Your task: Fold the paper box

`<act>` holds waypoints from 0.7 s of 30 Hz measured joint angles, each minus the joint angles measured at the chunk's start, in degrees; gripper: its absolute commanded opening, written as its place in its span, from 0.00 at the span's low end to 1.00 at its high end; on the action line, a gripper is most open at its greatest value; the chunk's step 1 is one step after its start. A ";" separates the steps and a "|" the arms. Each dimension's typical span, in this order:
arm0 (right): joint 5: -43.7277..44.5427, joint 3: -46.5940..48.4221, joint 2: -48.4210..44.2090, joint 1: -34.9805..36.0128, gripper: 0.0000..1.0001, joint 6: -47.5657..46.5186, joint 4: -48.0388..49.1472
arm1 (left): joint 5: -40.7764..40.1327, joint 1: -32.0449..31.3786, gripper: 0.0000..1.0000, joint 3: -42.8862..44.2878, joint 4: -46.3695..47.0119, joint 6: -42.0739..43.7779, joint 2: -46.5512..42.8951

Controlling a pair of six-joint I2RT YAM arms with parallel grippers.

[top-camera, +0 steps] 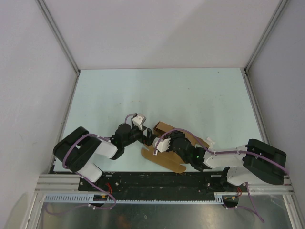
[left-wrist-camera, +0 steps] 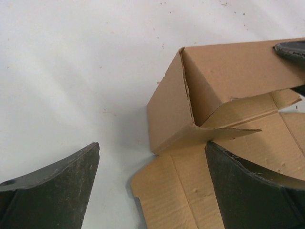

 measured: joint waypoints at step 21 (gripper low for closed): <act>-4.17 -1.53 -3.17 0.07 0.33 5.64 -0.55 | -2.82 -2.89 1.00 0.94 9.27 -0.07 7.39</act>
